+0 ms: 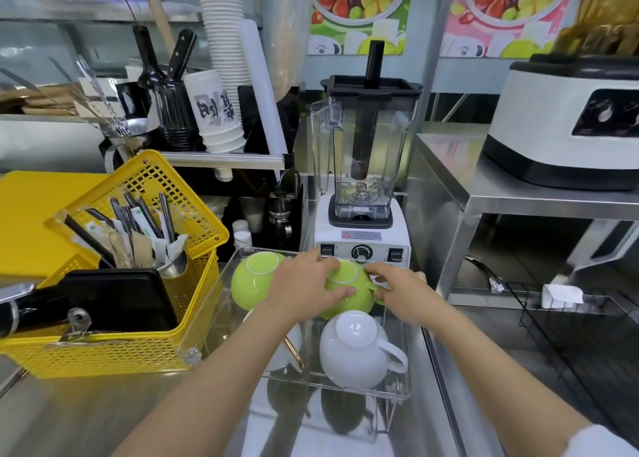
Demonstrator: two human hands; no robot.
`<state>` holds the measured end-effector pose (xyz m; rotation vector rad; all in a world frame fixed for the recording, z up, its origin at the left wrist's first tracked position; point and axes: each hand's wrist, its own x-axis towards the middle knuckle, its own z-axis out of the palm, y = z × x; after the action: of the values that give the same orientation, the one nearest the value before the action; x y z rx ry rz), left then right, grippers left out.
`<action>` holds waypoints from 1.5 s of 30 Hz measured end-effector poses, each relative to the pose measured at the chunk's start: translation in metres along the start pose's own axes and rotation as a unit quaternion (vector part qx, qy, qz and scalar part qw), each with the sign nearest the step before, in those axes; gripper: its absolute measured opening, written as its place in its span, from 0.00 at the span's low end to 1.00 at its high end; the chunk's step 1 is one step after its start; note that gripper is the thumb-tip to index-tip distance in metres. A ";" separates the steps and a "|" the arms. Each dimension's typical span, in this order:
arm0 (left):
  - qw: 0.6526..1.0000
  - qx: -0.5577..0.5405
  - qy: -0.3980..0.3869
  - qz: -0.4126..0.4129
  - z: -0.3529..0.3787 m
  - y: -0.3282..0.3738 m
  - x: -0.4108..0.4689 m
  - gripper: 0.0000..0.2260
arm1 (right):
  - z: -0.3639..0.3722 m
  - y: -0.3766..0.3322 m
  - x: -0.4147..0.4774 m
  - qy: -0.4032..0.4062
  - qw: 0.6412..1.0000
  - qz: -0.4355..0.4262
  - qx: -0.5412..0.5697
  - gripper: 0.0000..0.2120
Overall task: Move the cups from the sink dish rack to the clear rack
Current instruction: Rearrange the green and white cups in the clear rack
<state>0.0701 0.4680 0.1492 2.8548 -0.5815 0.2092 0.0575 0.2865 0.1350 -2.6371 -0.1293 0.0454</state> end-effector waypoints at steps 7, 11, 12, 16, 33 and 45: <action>0.975 -0.207 -0.007 0.077 -0.016 -0.001 -0.019 0.20 | -0.013 -0.002 -0.024 0.042 0.983 -0.026 0.175 0.16; 0.962 -0.220 -0.104 0.127 -0.023 0.001 -0.036 0.25 | -0.020 0.000 -0.051 0.001 0.968 -0.064 0.243 0.14; 0.962 -0.207 -0.118 0.131 -0.023 0.001 -0.038 0.27 | -0.020 0.002 -0.057 -0.017 0.969 -0.065 0.236 0.16; 0.965 -0.165 -0.150 0.140 -0.022 0.003 -0.046 0.31 | -0.019 0.007 -0.075 -0.097 0.979 -0.073 0.163 0.26; 0.980 -0.140 -0.096 0.107 -0.011 0.006 -0.055 0.27 | -0.018 0.009 -0.071 -0.124 0.973 -0.086 0.175 0.24; 0.986 -0.124 -0.074 0.078 -0.015 -0.010 -0.033 0.37 | -0.009 0.005 -0.049 0.174 0.972 0.030 0.158 0.11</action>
<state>0.0423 0.4926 0.1562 2.5990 -0.8009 -0.0492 0.0101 0.2734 0.1407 -2.2889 0.0735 -0.3473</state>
